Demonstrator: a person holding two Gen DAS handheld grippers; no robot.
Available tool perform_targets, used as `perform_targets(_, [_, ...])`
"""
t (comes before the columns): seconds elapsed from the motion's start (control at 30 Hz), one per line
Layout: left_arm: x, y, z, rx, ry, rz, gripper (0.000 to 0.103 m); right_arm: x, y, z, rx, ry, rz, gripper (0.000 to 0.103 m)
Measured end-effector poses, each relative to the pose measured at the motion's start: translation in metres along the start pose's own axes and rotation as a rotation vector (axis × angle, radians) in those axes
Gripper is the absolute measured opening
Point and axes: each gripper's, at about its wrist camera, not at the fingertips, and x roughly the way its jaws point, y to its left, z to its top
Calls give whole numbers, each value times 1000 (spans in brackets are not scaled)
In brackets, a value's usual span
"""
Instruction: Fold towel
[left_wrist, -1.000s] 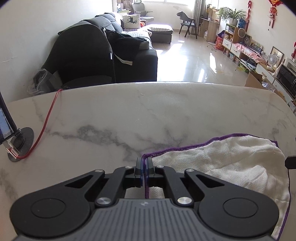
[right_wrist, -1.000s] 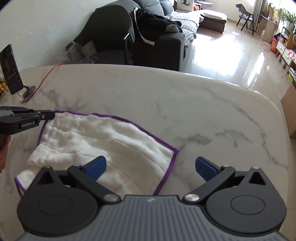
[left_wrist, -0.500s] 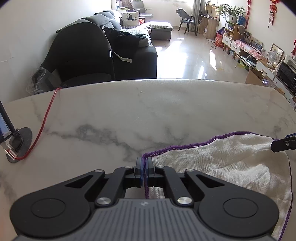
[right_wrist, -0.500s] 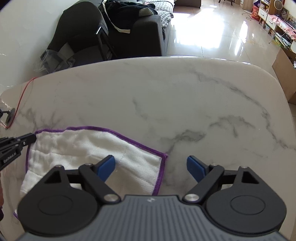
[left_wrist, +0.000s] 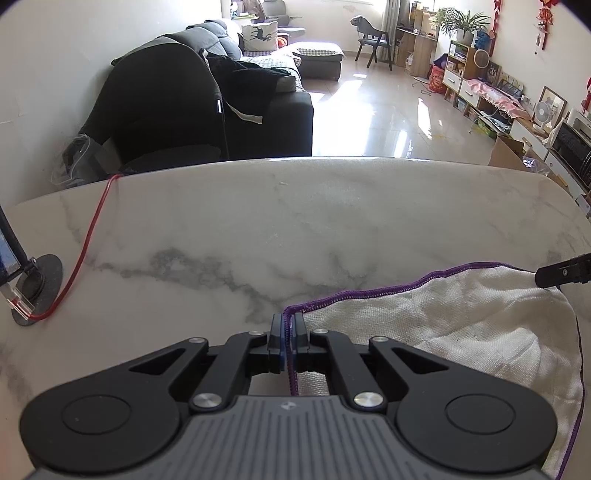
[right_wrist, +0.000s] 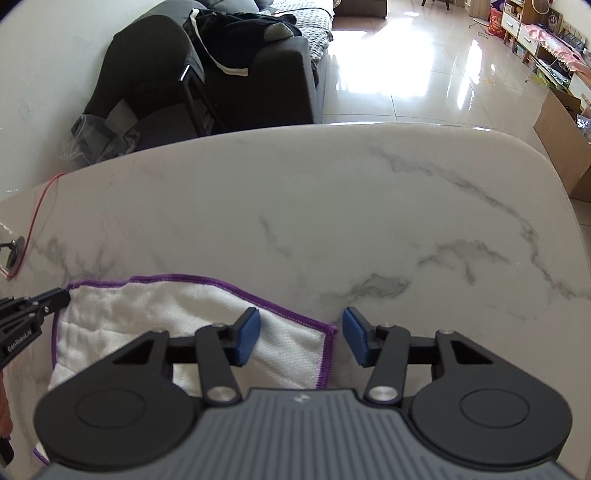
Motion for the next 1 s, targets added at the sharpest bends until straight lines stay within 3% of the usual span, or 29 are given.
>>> perform_targets(0.13, [0, -1, 0, 13, -5, 8, 3, 0, 10, -7, -94, -14, -55, 42])
perform_targets(0.2, [1, -2, 0, 19, -9, 14, 3, 0, 10, -9, -110, -17, -47, 32])
perform_targets(0.27, [1, -3, 0, 17, -17, 21, 3, -1, 11, -10, -124, -17, -35, 13])
perform_targets(0.33, [2, -5, -1, 19, -24, 29, 1, -2, 13, -12, -151, -23, -28, 8])
perform_targets(1.0, [2, -6, 23, -37, -117, 12, 0, -24, 16, 4, -209, -205, -53, 5])
